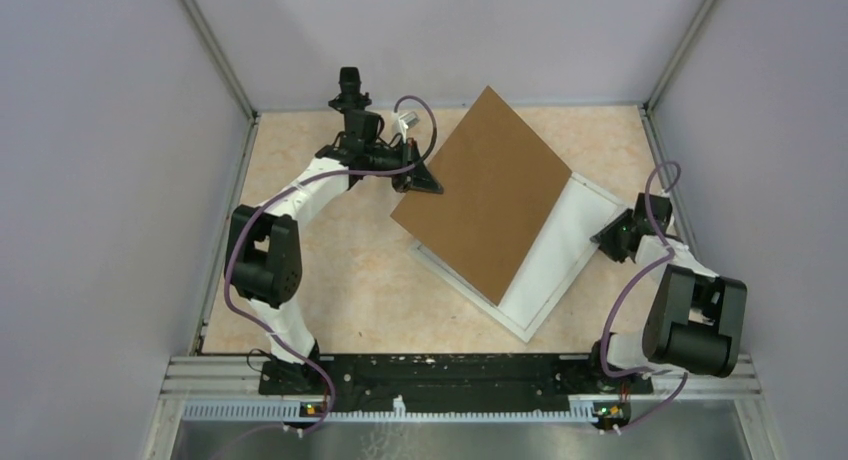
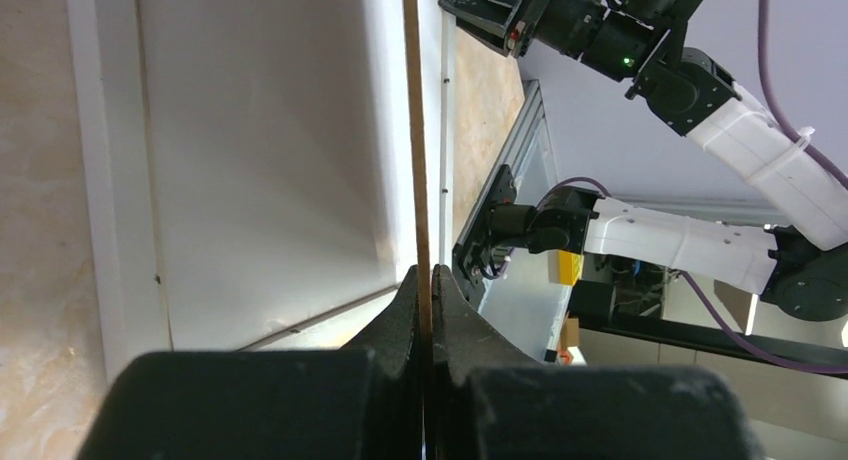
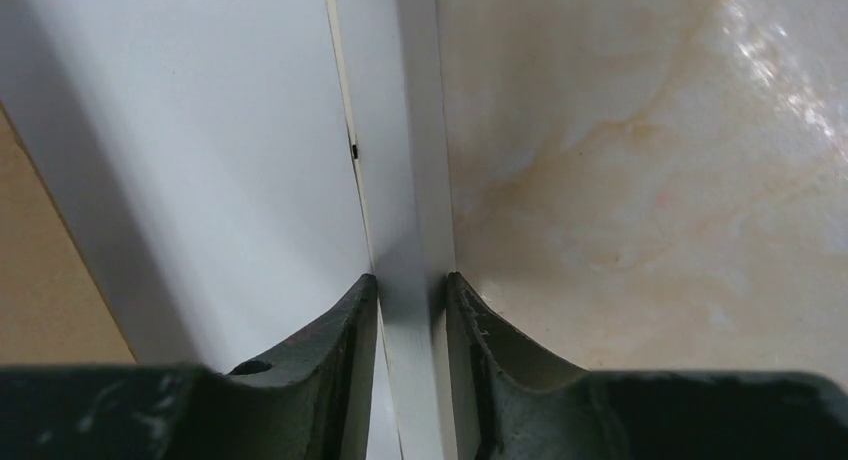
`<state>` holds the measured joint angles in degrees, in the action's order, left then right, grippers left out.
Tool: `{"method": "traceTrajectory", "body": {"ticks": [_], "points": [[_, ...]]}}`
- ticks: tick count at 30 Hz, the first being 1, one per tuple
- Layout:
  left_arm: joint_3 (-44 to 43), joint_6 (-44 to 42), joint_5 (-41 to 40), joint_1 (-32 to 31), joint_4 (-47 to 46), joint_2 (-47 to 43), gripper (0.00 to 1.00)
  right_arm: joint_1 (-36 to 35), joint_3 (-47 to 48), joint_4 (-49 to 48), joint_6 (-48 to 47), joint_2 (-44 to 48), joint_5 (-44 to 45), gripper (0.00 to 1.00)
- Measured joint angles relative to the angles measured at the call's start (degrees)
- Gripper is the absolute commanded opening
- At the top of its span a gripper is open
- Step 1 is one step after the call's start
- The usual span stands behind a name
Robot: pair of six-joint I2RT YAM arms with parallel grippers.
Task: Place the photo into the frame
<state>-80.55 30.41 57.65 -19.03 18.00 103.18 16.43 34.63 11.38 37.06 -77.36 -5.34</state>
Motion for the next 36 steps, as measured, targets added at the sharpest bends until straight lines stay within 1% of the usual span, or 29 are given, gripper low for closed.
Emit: {"method": "traceTrajectory", "body": {"ticks": [3, 7, 10, 11, 15, 16, 17, 18, 19, 20, 29, 32, 36], "points": [[0.0, 1.2, 0.0, 0.0, 0.1, 0.0, 0.00, 0.2, 0.1, -3.5, -0.6, -1.6, -1.5, 0.22], [0.0, 2.1, 0.2, -0.1, 0.1, 0.0, 0.00, 0.3, 0.4, -8.8, -1.6, -4.5, -5.2, 0.13], [0.0, 2.4, 0.4, -0.1, 0.0, 0.3, 0.00, 0.3, 0.8, -12.3, -2.2, -6.8, -8.4, 0.12], [0.0, 2.5, 0.6, -0.1, 0.0, 0.5, 0.00, 0.3, 0.8, -13.2, -2.4, -7.3, -9.2, 0.13], [-0.1, 3.1, 1.7, -0.2, -1.1, 2.8, 0.00, 0.3, 0.8, -14.9, -3.2, -8.2, -10.9, 0.28], [-0.1, 3.1, 1.7, -0.2, -1.4, 3.4, 0.00, 0.3, 0.8, -15.0, -3.5, -8.2, -11.1, 0.34], [-0.1, 3.1, 1.7, -0.2, -1.6, 4.0, 0.00, 0.3, 0.8, -15.0, -3.5, -8.2, -11.3, 0.43], [-0.1, 3.1, 1.7, -0.3, -1.7, 4.4, 0.00, 0.3, 0.8, -14.9, -3.5, -8.2, -11.4, 0.50], [-0.1, 3.3, 2.0, -0.3, -2.2, 4.8, 0.00, 0.3, 1.0, -14.4, -3.7, -8.2, -11.9, 0.55], [-0.1, 3.5, 2.4, -0.3, -3.1, 5.2, 0.00, 0.2, 1.3, -13.8, -3.8, -8.1, -12.2, 0.57], [-0.1, 5.4, 4.0, -0.3, -11.7, 7.9, 0.00, 0.6, 3.4, -11.3, -4.0, -5.2, -13.8, 0.58], [-0.1, 5.7, 5.3, -0.3, -13.5, 9.3, 0.00, 1.7, 3.3, -11.1, -4.0, -5.2, -14.1, 0.56], [-0.1, 6.9, 7.6, -0.3, -16.0, 12.3, 0.00, 3.5, 3.3, -12.0, -3.5, -5.4, -15.1, 0.51]]}}
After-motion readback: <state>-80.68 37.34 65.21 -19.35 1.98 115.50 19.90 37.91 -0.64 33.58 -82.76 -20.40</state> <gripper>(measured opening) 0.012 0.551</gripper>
